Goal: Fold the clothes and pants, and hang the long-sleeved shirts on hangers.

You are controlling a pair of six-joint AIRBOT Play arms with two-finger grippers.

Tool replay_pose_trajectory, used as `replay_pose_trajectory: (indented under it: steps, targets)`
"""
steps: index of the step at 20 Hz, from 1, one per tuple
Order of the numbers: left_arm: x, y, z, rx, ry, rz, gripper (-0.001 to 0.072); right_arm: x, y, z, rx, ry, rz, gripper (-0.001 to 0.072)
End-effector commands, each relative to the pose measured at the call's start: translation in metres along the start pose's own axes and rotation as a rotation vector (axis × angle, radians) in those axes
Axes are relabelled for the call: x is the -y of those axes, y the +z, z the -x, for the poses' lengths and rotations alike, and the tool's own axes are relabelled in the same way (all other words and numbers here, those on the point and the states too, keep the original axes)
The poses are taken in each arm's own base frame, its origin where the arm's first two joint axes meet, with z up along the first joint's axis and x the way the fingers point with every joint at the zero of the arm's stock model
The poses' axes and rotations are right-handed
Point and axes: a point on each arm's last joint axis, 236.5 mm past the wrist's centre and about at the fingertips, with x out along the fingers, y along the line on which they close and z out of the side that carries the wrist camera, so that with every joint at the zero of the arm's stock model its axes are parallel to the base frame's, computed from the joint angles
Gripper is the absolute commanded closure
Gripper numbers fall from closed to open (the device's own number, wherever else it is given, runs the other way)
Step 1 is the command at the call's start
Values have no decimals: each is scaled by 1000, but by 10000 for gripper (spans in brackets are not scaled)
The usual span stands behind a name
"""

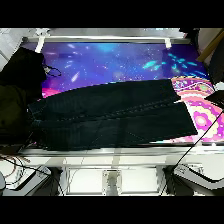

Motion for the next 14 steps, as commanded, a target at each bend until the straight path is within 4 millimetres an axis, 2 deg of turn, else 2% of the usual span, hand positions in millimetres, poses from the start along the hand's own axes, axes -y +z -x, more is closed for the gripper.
replay_pose_trajectory:
  steps: [1, 2, 3, 8, 10, 12, 14]
  targets:
    - [0, 0, 0, -2, 1, -8, 681, 32, -30, 3, -128, -125, 59, 229]
    - [0, 0, 0, -2, 1, -8, 681, 52, -49, 5, -188, -182, 44, 270]
    - [0, 0, 0, -2, 1, -8, 681, 62, -63, 2, -202, -181, -5, 270]
    - [0, 0, 0, -2, 1, -8, 681, 73, -127, -43, -101, 81, -325, 269]
    - [-1, 1, 0, 2, 2, -8, 681, 81, -137, -57, -18, 118, -446, 264]
    - [-1, 3, 0, 13, 5, -8, 681, 88, -153, -68, -19, 106, -488, 265]
    - [-2, 7, 0, 30, 8, -7, 681, 92, -160, -80, -7, 83, -520, 265]
